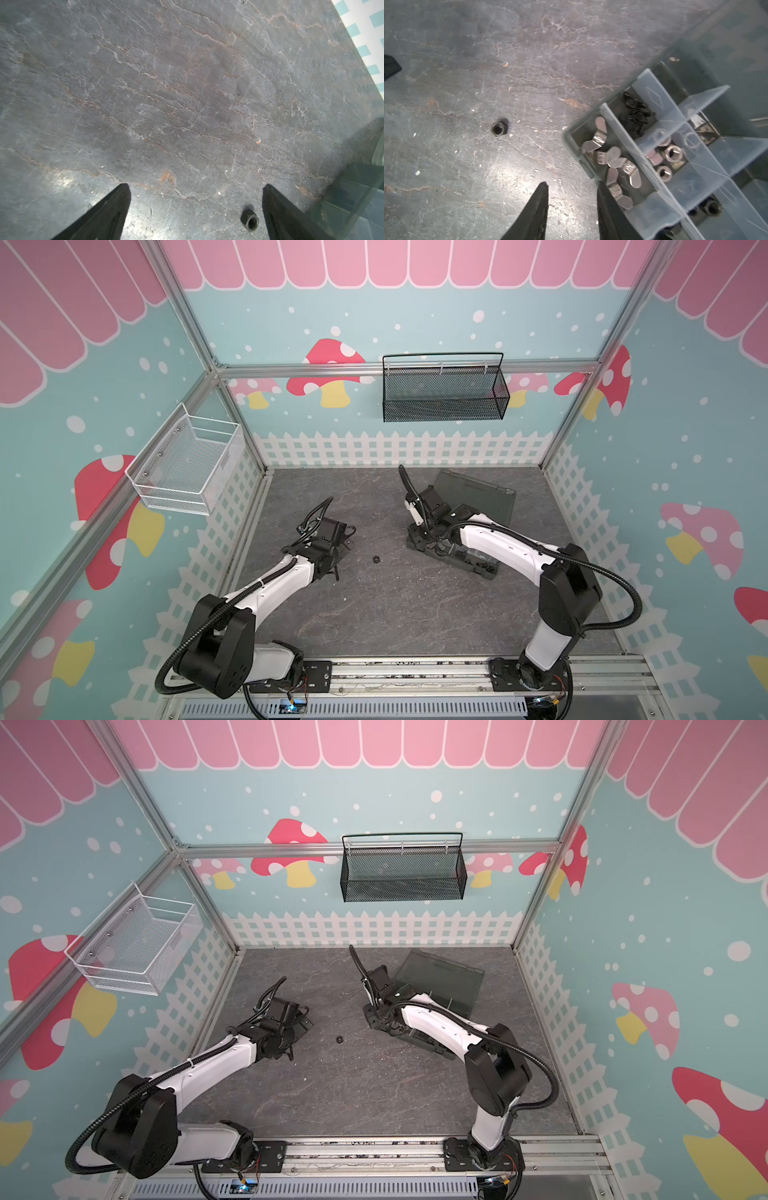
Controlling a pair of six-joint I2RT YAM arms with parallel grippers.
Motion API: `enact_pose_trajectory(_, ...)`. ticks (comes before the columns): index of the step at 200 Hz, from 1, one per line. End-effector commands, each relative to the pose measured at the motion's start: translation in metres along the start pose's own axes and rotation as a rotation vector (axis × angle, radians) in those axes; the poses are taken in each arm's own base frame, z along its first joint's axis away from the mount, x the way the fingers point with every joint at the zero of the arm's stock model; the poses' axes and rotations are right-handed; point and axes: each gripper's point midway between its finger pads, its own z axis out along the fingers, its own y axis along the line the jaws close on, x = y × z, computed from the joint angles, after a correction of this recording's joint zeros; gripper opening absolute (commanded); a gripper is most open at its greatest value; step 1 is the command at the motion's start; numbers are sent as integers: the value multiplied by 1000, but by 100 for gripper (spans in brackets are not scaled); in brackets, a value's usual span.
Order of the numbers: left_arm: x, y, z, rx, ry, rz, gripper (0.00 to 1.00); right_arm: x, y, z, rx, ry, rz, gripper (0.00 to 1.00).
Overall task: Sort the screws and nuts into containers
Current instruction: Pick up the nut from the center of the table.
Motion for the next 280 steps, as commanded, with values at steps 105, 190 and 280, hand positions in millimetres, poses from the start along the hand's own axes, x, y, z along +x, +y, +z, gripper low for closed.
enact_pose_trajectory(105,-6,22,-4,-31,-33,-57,100,19,82,84,-44,177,-220,49)
enact_pose_trajectory(190,-4,22,-1,-36,-23,-56,100,25,88,112,-56,216,-239,45)
enact_pose_trajectory(280,-6,19,0,-31,-22,-55,100,39,94,122,-103,267,-246,29)
